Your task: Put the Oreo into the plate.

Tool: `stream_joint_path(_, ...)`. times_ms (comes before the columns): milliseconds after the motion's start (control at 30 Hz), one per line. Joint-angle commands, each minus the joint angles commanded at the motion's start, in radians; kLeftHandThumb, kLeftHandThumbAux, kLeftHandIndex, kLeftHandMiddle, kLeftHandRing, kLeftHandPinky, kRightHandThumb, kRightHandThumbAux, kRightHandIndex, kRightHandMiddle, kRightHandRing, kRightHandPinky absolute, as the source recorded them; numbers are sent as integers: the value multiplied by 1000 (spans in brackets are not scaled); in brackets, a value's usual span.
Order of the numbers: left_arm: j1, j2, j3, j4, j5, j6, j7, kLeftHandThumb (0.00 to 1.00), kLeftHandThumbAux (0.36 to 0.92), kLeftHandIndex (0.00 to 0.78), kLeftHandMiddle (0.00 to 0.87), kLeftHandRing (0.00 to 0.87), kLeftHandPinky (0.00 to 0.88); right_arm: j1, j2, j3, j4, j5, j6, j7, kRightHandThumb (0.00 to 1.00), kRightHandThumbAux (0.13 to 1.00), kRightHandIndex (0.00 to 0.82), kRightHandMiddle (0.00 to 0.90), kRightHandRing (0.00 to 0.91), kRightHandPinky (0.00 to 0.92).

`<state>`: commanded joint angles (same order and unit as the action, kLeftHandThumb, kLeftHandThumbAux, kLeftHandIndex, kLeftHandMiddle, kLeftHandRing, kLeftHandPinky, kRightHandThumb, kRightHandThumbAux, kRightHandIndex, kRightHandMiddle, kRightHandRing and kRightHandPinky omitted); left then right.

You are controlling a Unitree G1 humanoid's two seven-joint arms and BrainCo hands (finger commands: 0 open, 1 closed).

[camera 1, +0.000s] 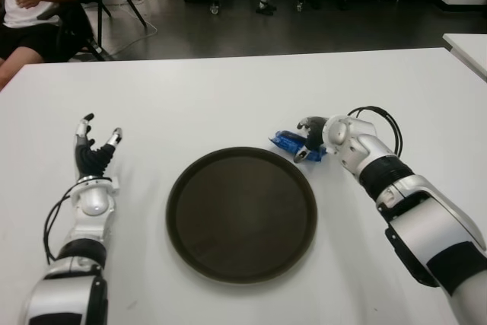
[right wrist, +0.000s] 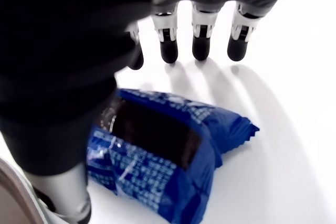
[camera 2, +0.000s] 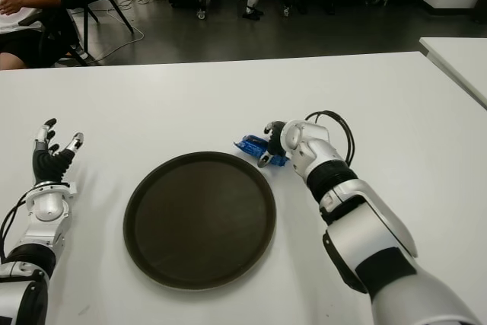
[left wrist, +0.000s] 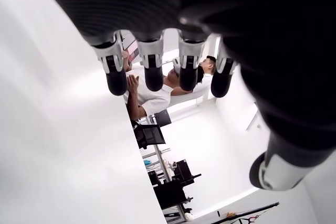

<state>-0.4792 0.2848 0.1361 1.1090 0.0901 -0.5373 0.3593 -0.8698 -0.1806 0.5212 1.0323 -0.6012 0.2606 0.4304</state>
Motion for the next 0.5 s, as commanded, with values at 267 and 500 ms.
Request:
stream_joint_path(267, 0, -1, -2, -3, 5, 6, 10, 0, 611, 0, 0, 0, 0, 8, 4, 5, 2, -9, -12, -13, 0, 798, 32, 83, 22, 0)
stream_joint_path(500, 2, 2, -9, -5, 21, 11, 27, 0, 606, 1, 0, 0, 0, 16, 4, 20, 6, -17, -28, -22, 0, 801, 38, 97, 36, 0)
